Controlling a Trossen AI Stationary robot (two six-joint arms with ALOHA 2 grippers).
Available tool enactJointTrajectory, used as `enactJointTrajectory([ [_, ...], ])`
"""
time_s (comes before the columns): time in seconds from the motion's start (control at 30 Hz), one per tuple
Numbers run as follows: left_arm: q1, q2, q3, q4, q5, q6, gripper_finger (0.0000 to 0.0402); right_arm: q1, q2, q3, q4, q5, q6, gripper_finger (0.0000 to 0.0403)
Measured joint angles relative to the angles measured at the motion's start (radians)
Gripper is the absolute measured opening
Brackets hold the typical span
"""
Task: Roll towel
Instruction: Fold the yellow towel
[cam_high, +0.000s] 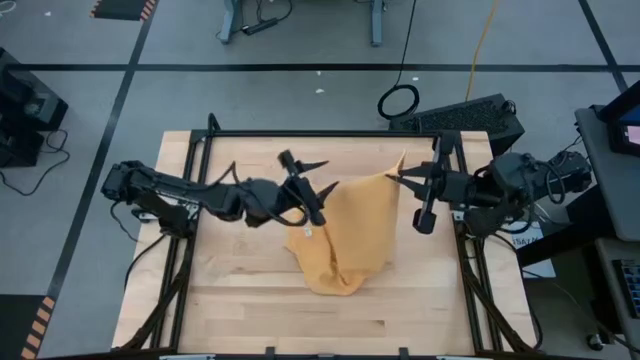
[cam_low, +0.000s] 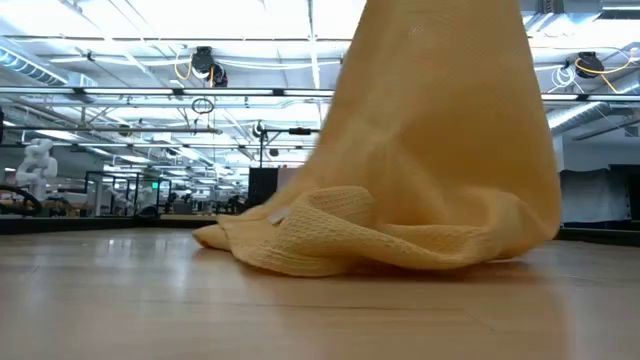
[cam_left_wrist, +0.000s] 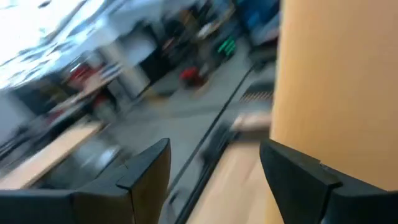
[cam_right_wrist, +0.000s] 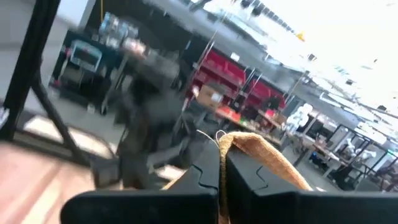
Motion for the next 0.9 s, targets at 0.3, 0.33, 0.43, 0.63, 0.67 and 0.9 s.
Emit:
enactJointTrajectory([
  [0.3,0.073,-0.001,0.081,-0.112,0.376,-0.1,0.0251,-0.013,0.111,0.021,-0.261,0.0,0.227,0.0],
  [0.33,0.077,-0.001,0.081,-0.131,0.425,-0.125,0.0251,-0.011,0.123,0.02,-0.304,-0.006,0.269,0.0],
  [0.43,0.089,0.006,0.081,-0.187,0.569,-0.195,0.0251,-0.002,0.157,0.02,-0.427,-0.066,0.417,0.0],
  [0.63,0.077,0.027,0.081,-0.27,0.635,-0.224,0.0251,0.049,0.226,-0.036,-0.579,-0.16,0.599,0.0],
  [0.67,0.073,0.033,0.082,-0.284,0.635,-0.226,0.0251,0.058,0.231,-0.047,-0.592,-0.16,0.619,0.0],
  [0.9,0.055,0.103,-0.007,-0.214,0.623,-0.239,0.0251,0.107,0.237,-0.084,-0.733,-0.162,0.786,0.0],
])
